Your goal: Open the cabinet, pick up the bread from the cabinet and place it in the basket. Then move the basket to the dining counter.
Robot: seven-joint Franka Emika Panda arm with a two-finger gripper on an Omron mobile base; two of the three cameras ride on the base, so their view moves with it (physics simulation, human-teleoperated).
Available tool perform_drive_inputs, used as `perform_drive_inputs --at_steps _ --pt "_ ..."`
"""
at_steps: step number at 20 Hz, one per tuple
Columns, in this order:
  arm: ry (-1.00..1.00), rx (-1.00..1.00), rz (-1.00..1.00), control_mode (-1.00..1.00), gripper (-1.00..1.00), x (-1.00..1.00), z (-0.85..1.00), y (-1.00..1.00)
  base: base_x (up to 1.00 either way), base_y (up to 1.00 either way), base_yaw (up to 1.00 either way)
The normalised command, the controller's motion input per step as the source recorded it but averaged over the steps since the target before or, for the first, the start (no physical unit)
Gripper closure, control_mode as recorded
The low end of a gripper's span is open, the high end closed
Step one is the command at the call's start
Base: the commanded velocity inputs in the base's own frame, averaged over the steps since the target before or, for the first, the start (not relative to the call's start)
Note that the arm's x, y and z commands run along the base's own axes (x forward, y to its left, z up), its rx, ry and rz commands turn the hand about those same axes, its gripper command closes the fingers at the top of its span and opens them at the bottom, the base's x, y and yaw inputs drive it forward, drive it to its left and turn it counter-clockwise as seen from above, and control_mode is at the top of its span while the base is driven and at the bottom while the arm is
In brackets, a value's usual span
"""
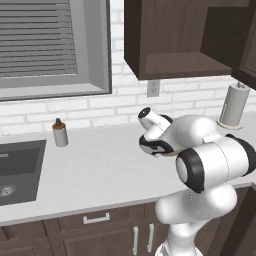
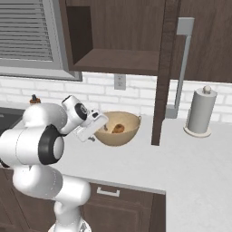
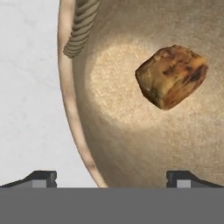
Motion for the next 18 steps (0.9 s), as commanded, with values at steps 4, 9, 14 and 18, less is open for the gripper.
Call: perform_drive_inputs --at_steps 4,9,14,18 --pt "0.0 0.0 0.15 -1.0 -1.0 0.18 -0.22 0.0 0.0 0.0 0.0" --pt "0.0 0.0 0.17 -1.0 -1.0 0.17 -0.39 0.0 0.0 0.0 0.0" --pt "0.03 0.0 0.16 -1.0 1.0 0.15 -0.43 0.0 0.0 0.0 0.0" --pt "0.09 -0.02 0.08 -1.0 1.0 0.08 -0.5 0.0 0.0 0.0 0.0"
